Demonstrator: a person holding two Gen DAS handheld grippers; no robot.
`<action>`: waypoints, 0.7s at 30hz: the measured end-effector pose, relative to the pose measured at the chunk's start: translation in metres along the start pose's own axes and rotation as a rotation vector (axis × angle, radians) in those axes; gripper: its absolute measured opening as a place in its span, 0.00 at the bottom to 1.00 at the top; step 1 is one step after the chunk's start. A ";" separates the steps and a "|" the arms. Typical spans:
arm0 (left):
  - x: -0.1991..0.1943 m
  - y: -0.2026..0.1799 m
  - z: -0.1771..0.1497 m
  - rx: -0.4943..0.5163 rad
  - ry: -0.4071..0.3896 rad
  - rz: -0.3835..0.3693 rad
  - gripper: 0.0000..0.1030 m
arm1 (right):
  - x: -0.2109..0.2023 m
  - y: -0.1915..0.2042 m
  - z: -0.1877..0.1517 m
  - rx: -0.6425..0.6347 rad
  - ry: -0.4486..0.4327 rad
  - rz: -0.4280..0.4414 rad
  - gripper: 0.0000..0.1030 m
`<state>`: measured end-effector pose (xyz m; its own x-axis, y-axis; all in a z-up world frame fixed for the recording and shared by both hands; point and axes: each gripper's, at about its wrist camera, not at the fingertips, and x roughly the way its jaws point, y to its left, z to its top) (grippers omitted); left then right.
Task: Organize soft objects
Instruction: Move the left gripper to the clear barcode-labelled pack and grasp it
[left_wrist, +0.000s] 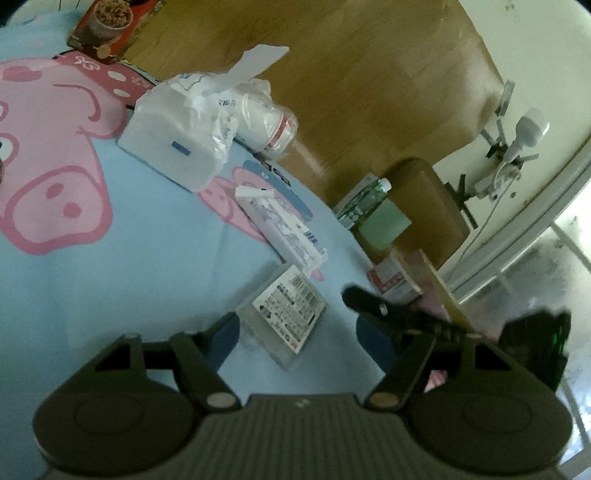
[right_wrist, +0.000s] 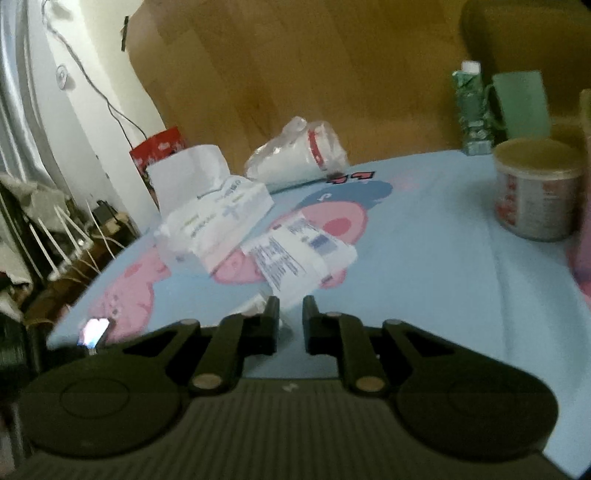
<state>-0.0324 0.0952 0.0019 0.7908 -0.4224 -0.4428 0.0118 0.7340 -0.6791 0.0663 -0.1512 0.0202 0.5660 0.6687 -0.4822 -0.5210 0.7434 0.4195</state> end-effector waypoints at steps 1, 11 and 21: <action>0.001 -0.002 0.000 0.004 0.002 0.004 0.66 | 0.005 0.001 0.003 -0.002 0.018 0.008 0.16; 0.014 -0.012 0.000 0.022 0.051 -0.004 0.58 | -0.008 0.006 -0.016 -0.076 0.085 0.007 0.17; 0.058 -0.057 -0.015 0.164 0.164 -0.061 0.58 | -0.067 -0.016 -0.047 -0.071 0.018 -0.099 0.18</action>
<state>0.0036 0.0209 0.0057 0.6760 -0.5397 -0.5018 0.1668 0.7753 -0.6092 0.0062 -0.2086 0.0094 0.6056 0.5912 -0.5327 -0.5075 0.8025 0.3138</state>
